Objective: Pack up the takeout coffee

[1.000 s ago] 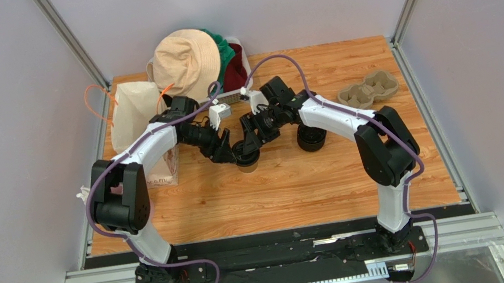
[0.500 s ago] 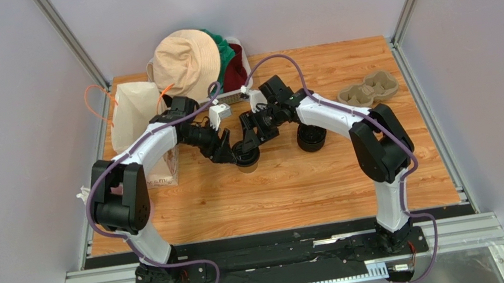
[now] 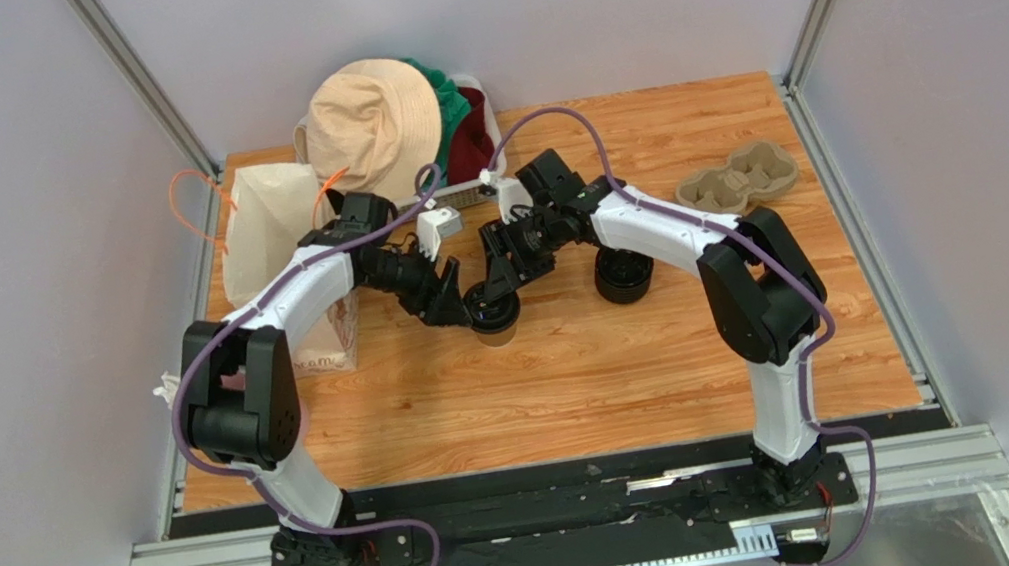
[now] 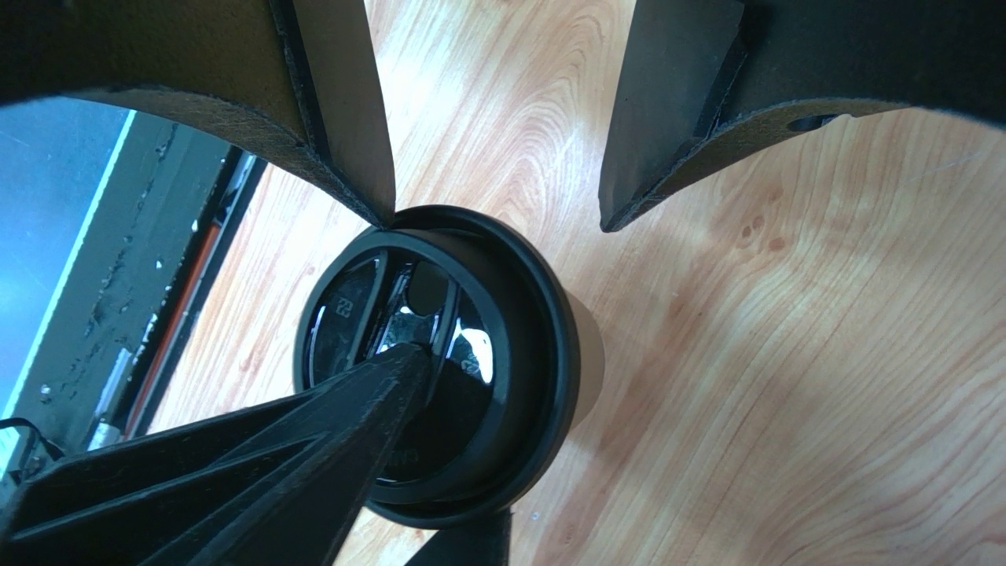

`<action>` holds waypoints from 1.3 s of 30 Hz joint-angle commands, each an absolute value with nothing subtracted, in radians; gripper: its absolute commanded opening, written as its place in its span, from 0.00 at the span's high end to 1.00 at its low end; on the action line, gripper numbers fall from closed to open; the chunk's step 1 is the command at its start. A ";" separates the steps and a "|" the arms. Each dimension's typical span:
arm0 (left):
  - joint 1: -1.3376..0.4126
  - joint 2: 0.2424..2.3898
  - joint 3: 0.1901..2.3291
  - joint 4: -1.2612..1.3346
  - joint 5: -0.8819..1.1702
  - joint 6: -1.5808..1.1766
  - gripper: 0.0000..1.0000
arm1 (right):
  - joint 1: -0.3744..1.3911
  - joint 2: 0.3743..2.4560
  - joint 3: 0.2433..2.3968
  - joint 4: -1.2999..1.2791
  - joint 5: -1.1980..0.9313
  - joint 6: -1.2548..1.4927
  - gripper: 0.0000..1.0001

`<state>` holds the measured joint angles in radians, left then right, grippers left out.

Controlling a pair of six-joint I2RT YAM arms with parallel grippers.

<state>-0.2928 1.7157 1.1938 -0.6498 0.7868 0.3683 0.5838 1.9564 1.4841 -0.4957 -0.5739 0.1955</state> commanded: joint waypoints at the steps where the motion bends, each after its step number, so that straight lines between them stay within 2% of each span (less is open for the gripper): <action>1: -0.288 1.695 1.189 -0.629 0.759 0.377 0.27 | 0.581 1.977 1.485 -0.500 -0.508 0.176 0.45; 10: -0.287 1.732 1.167 -0.597 0.690 0.365 0.29 | 0.586 1.982 1.476 -0.509 -0.494 0.164 0.45; 22: -0.290 1.853 1.180 -0.638 0.629 0.371 0.46 | 0.604 1.983 1.445 -0.534 -0.451 0.134 0.46; 28: -0.319 1.881 1.200 -0.655 0.589 0.364 0.49 | 0.615 1.973 1.427 -0.554 -0.413 0.110 0.46; 32: -0.321 1.881 1.201 -0.661 0.604 0.368 0.55 | 0.617 1.951 1.404 -0.557 -0.396 0.095 0.46; 39: -0.316 1.783 1.204 -0.649 0.703 0.379 0.55 | 0.615 1.913 1.404 -0.543 -0.422 0.095 0.46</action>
